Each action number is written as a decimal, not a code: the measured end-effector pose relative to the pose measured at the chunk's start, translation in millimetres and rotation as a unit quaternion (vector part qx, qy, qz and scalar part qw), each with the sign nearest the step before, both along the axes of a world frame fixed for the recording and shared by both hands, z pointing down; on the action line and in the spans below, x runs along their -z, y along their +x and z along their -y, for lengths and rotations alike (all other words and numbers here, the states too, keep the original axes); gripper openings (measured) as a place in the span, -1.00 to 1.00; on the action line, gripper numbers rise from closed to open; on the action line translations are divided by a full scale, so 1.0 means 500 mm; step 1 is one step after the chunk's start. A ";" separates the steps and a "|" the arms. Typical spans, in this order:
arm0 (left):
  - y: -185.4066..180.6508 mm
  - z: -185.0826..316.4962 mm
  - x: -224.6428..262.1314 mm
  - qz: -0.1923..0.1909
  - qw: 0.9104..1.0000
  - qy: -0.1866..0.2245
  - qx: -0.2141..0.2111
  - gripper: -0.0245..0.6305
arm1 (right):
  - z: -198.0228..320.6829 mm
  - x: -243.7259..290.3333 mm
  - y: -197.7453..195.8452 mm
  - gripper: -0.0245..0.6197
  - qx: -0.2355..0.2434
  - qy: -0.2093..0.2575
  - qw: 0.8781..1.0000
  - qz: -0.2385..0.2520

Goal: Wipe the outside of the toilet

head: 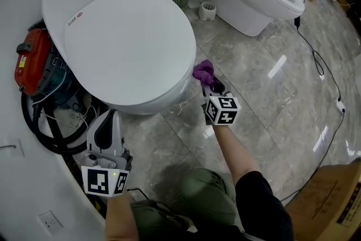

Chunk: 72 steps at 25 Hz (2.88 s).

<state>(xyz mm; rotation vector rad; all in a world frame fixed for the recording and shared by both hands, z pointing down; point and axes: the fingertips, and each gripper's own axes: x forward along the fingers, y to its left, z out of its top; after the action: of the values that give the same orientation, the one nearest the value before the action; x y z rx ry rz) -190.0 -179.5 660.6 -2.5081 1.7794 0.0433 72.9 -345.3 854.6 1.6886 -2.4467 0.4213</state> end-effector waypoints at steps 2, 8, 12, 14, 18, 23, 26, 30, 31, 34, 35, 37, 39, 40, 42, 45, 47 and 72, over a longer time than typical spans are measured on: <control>0.001 0.002 -0.004 -0.001 1.000 -0.001 -0.001 -0.93 | -0.036 0.002 -0.002 -0.60 0.012 0.000 1.000 0.015; 0.005 0.002 -0.009 -0.005 1.000 -0.003 -0.009 -0.93 | -0.223 -0.059 -0.113 -0.60 0.171 -0.037 0.984 0.014; 0.013 -0.002 -0.012 0.000 1.000 -0.004 -0.013 -0.93 | -0.325 -0.116 -0.244 -0.60 0.293 -0.062 0.954 0.014; 0.015 -0.004 -0.012 0.005 1.000 -0.004 -0.013 -0.93 | -0.351 -0.122 -0.308 -0.60 0.332 -0.062 0.941 0.020; 0.014 -0.011 -0.011 0.006 1.000 -0.005 -0.010 -0.93 | -0.357 -0.142 -0.402 -0.60 0.364 -0.071 0.928 0.019; 0.020 -0.016 -0.003 0.006 1.000 -0.001 -0.012 -0.93 | -0.312 -0.163 -0.396 -0.60 0.302 -0.089 0.949 0.021; 0.019 -0.013 -0.003 0.009 1.000 -0.001 -0.014 -0.93 | -0.290 -0.176 -0.344 -0.60 0.263 -0.100 0.959 0.025; 0.025 -0.012 -0.005 0.007 1.000 -0.003 -0.019 -0.93 | -0.242 -0.193 -0.240 -0.60 0.186 -0.115 0.975 0.036; 0.027 -0.012 -0.005 0.007 1.000 -0.002 -0.020 -0.93 | -0.223 -0.195 -0.213 -0.60 0.162 -0.117 0.979 0.040; 0.033 -0.014 0.000 0.011 1.000 0.001 -0.025 -0.93 | -0.156 -0.203 -0.137 -0.60 0.096 -0.120 0.987 0.044; 0.033 -0.016 0.000 0.013 1.000 0.001 -0.025 -0.93 | -0.131 -0.208 -0.114 -0.60 0.074 -0.122 0.989 0.039; 0.032 -0.021 0.000 0.016 1.000 0.001 -0.025 -0.93 | -0.082 -0.218 -0.077 -0.60 0.029 -0.129 0.991 0.029; 0.033 -0.024 0.000 0.018 1.000 0.000 -0.023 -0.93 | -0.039 -0.226 -0.052 -0.60 -0.011 -0.140 0.990 0.028; 0.034 -0.025 0.000 0.018 1.000 0.000 -0.023 -0.93 | -0.022 -0.228 -0.044 -0.60 -0.028 -0.146 0.988 0.031; 0.040 -0.024 0.003 0.020 1.000 0.002 -0.024 -0.93 | 0.002 -0.227 -0.029 -0.60 -0.057 -0.155 0.985 0.049; 0.049 -0.021 0.006 0.026 0.999 0.004 -0.026 -0.93 | 0.009 -0.217 -0.021 -0.60 -0.065 -0.155 0.983 0.069; 0.055 -0.021 0.009 0.029 0.999 0.006 -0.030 -0.93 | -0.007 -0.210 -0.019 -0.60 -0.050 -0.150 0.985 0.066; 0.169 -0.159 0.147 0.161 0.977 -0.114 -0.080 -0.93 | -0.428 0.428 0.026 -0.60 0.059 -0.096 0.993 0.022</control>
<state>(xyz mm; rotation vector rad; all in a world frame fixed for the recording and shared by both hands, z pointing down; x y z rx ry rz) -105.7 -99.9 586.9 -2.6139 1.5285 -0.5564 86.2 -131.2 640.5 1.4652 -2.4321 0.6614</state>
